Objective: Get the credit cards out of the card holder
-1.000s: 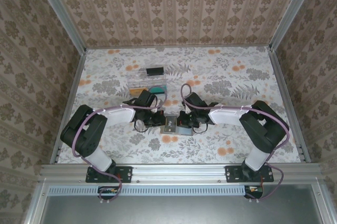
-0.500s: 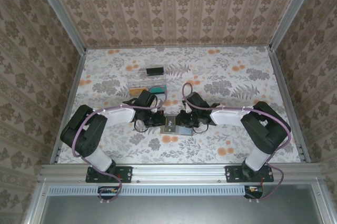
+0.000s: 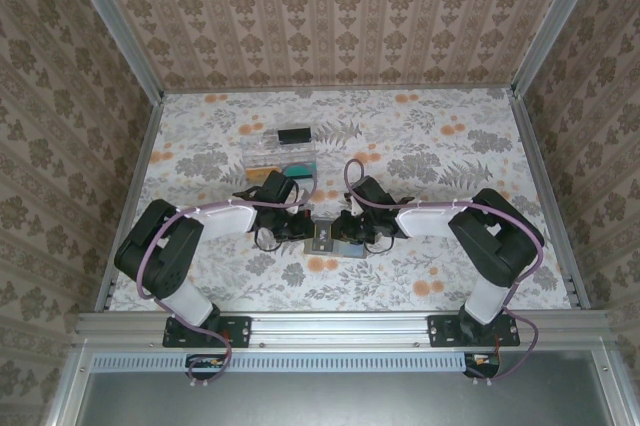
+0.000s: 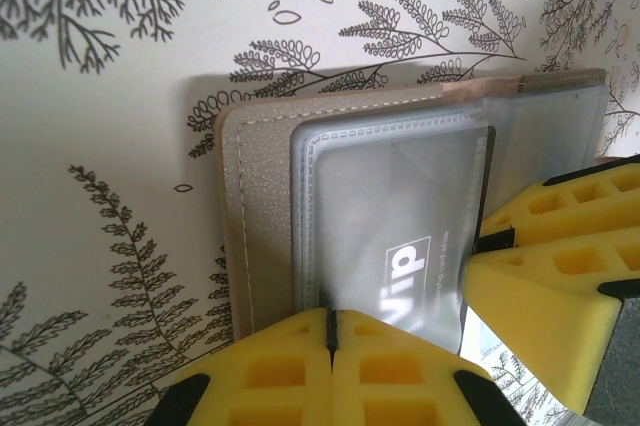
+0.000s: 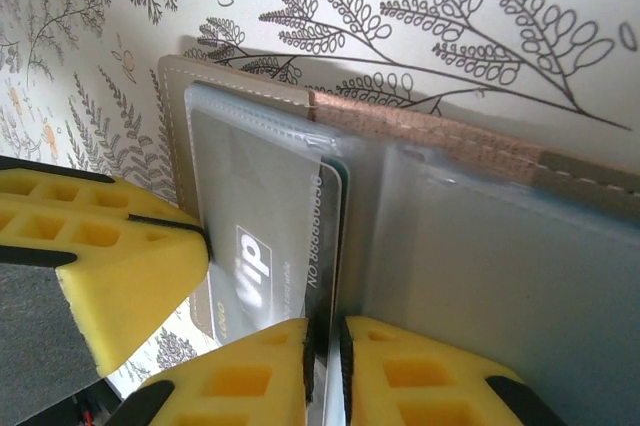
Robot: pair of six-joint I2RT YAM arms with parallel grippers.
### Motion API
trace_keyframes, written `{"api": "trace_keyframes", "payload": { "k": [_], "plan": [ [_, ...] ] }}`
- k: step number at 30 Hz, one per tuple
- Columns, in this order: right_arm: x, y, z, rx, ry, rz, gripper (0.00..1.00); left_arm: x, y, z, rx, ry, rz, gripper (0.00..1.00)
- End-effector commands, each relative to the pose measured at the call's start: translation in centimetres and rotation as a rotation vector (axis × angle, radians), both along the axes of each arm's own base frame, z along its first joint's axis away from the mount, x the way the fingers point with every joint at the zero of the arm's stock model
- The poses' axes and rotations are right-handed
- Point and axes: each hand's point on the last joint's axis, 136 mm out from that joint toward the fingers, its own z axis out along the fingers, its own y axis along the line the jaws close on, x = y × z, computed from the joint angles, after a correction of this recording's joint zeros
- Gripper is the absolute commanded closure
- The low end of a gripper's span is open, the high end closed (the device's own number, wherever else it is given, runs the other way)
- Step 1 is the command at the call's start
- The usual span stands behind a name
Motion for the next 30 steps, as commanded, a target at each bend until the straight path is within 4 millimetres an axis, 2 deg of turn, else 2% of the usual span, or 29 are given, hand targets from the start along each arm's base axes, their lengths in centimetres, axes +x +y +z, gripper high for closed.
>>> {"api": "trace_keyframes", "payload": {
  "k": [1,2,4,7,10,11,16,23,28,30],
  "plan": [
    [0.0,0.9,0.0,0.024,0.012,0.014,0.84,-1.5,1.2,-1.3,0.055,0.053,0.009,1.0],
    [0.0,0.9,0.1,0.027,0.011,0.015,0.87,-1.5,1.1,-1.3,0.054,0.053,0.008,1.0],
    [0.0,0.9,0.0,0.026,0.011,0.014,1.0,-1.4,1.1,-1.3,0.054,0.053,0.008,1.0],
    [-0.1,0.5,0.2,0.016,0.006,0.005,1.0,-1.3,1.1,-0.8,0.055,0.045,0.005,0.98],
    [0.0,-0.3,0.5,0.002,-0.002,-0.009,1.0,-0.9,1.4,0.0,0.058,0.026,0.011,0.78],
    [0.0,-0.6,0.6,0.0,-0.006,-0.015,1.0,-0.7,1.4,0.4,0.053,0.018,0.015,0.75],
    [-0.1,-1.7,0.8,-0.019,-0.009,-0.027,1.0,-0.1,1.1,1.6,0.024,-0.003,0.02,0.75],
    [-0.3,-2.8,0.3,-0.041,0.0,-0.044,1.0,-0.2,0.4,1.8,-0.007,-0.001,0.007,0.79],
    [-0.1,-2.2,0.1,-0.026,0.011,-0.033,0.99,-0.3,-0.9,2.1,-0.028,-0.012,-0.023,0.84],
    [0.1,-1.9,0.0,-0.014,0.014,-0.034,0.92,-0.4,-1.1,1.5,-0.016,-0.001,-0.028,0.88]
  ]
}}
